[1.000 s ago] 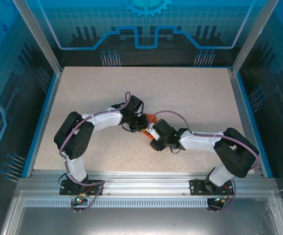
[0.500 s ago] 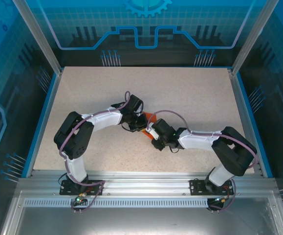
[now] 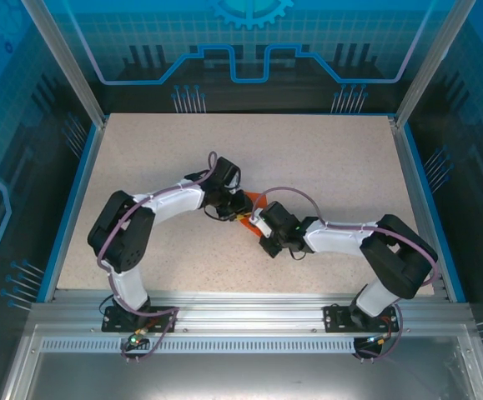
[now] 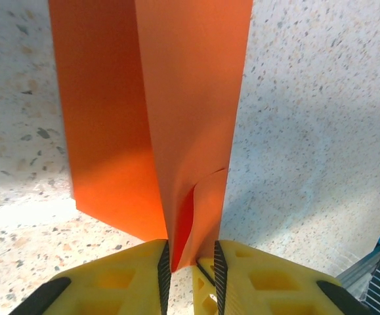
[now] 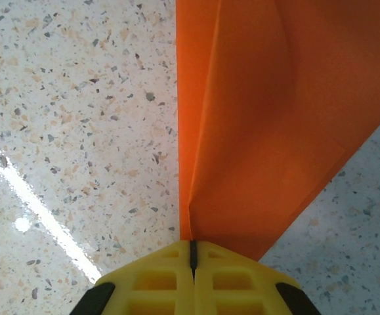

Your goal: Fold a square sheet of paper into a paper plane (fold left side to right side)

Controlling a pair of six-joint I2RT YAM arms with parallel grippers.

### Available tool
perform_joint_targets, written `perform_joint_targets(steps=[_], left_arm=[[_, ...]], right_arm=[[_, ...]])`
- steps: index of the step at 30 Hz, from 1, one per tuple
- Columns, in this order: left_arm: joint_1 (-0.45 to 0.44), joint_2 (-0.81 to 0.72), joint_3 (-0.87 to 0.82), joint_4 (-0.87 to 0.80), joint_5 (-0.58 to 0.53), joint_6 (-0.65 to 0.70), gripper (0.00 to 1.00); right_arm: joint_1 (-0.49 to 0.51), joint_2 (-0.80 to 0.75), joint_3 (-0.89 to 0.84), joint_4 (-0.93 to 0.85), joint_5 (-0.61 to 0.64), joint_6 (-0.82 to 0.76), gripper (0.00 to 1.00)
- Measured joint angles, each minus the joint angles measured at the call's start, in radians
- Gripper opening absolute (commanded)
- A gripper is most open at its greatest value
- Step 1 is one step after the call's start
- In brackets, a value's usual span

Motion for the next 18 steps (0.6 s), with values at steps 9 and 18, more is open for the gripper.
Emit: perform_joint_targets(steps=[9,18], left_arm=[[0.023,-0.039,0.000,-0.002,0.005,0.007,0.39],[0.023,-0.012,0.001,-0.001,0.011,0.026,0.47]], right_arm=[[-0.015,-0.005,-0.001,0.000,-0.011,0.004,0.02],[-0.026,-0.009,-0.001,0.001,-0.025,0.005,0.03]])
